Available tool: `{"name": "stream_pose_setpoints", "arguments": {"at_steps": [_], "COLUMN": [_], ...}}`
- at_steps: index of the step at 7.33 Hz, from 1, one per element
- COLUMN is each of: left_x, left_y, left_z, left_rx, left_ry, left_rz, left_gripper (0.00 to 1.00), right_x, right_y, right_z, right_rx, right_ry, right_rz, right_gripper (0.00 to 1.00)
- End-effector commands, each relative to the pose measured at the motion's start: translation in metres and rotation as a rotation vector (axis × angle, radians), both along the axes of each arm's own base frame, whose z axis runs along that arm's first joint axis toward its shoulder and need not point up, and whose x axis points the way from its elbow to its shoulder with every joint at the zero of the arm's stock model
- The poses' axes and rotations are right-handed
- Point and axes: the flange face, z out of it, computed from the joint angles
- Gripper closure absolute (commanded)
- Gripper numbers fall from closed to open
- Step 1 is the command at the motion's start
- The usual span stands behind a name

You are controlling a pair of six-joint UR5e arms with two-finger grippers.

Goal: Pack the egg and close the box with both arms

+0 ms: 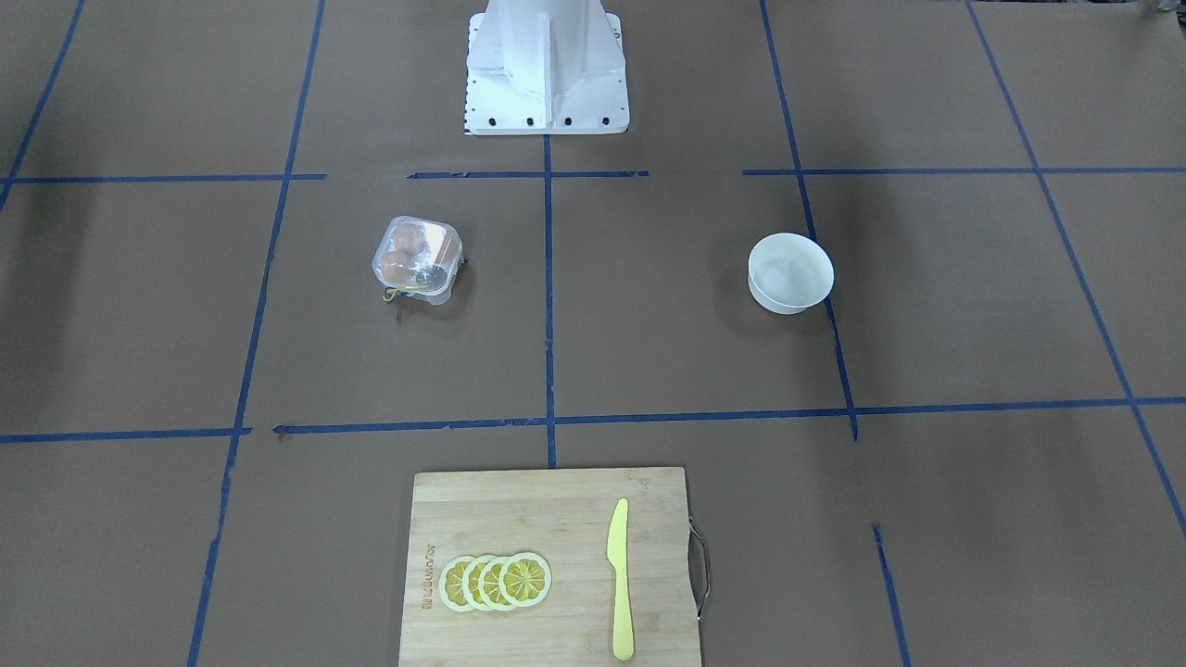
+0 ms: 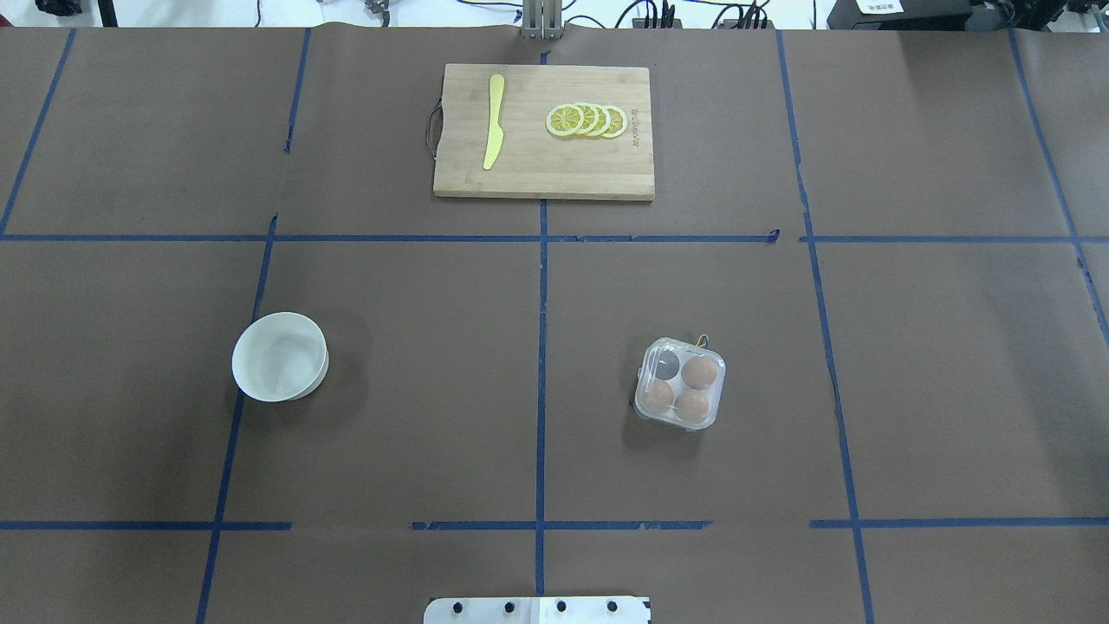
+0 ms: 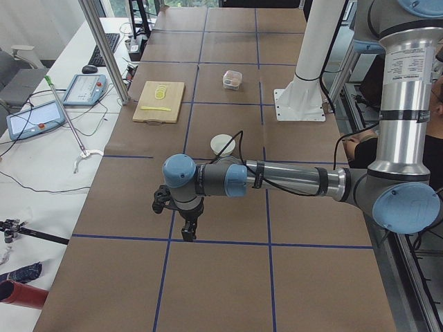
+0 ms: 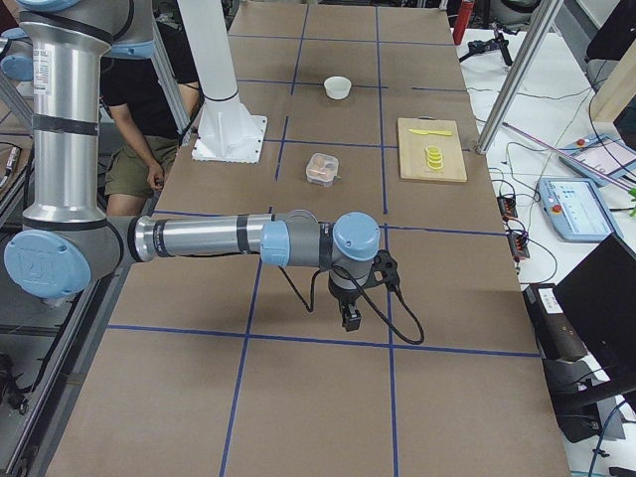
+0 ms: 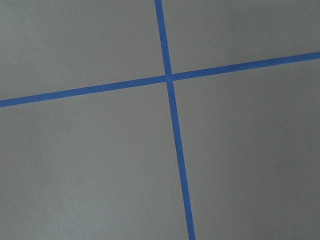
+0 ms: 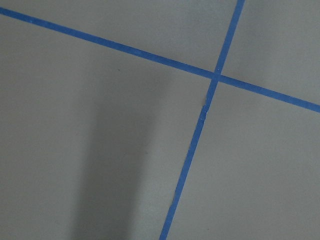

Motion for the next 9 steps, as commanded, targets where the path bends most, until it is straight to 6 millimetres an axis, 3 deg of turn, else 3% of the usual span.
{"name": "stream_pose_setpoints", "arguments": {"at_steps": [1, 9], "left_x": [0.000, 0.003], "left_y": [-0.001, -0.001], "left_z": [0.001, 0.005], "left_rx": [-0.002, -0.013], "left_ry": [0.001, 0.036], "left_rz": [-0.003, -0.003], "left_gripper": [0.00, 0.00], "right_x": [-0.006, -0.008], "right_y": [0.001, -0.003], "right_z": [-0.004, -0.015], "right_rx": [0.018, 0.036], "right_ry": [0.024, 0.016], "right_rz": [-0.022, -0.019], "right_gripper": [0.00, 0.00]}}
